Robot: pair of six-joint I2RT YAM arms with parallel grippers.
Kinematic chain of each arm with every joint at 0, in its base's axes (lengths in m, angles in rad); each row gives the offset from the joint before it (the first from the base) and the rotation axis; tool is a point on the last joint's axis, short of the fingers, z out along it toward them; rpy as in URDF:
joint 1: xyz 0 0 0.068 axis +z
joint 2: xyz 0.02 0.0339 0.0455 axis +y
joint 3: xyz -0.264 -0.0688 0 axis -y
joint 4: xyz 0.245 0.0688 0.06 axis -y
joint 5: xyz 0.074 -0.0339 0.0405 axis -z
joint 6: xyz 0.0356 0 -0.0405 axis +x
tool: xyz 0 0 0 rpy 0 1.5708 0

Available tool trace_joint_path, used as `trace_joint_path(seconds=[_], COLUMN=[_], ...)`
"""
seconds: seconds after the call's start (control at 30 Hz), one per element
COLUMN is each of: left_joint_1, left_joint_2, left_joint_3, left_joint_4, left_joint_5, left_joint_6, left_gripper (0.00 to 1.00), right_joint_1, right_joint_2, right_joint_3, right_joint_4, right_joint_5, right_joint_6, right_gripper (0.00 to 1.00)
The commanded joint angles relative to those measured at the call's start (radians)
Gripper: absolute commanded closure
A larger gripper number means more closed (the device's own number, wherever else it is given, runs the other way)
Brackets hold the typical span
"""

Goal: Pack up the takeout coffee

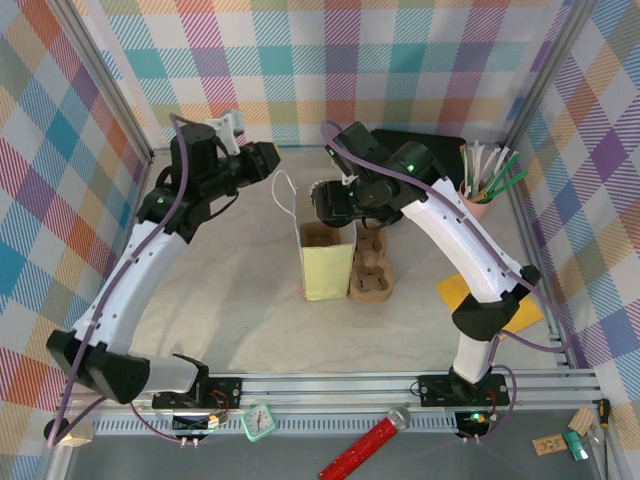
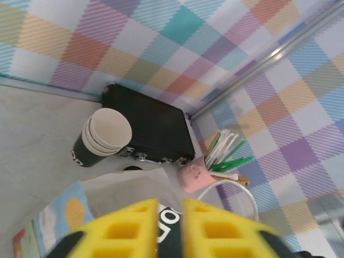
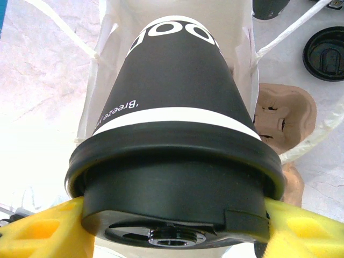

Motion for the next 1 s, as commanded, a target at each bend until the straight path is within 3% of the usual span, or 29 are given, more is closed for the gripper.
trace_joint_path(seconds=[0.0,0.1,0.4,0.67,0.97], left_joint_1=[-0.036,-0.076,-0.141,-0.152,-0.155], left_joint_2=[0.054,0.106,0.178,0.133,0.24], left_joint_3=[0.043,0.087,0.165,0.211,0.214], left_joint_4=[0.062,0.051,-0.06,-0.08,-0.137], left_joint_5=[0.085,0.097,0.089,0.027,0.069], left_joint_6=[-0.023,-0.007,0.082,0.127,0.135], left_gripper=[0.96,1.0,1.0,1.0,1.0], right_joint_1=[-0.004,-0.004,-0.004,-0.004,-0.004], right_joint_2=[-0.04,-0.053,-0.058,-0.06,-0.082], right_joint_3=[-0.013,-0.029,-0.029,-0.03,-0.039], right_joint_4=[0.019,0.03,0.041,0.04,0.072], right_joint_5=[-0.015,-0.016,-0.019,-0.019,-0.022], right_joint_6=[-0.021,-0.023,-0.032,-0.035,-0.045], right_gripper=[0.36,0.36,0.35,0.35,0.35])
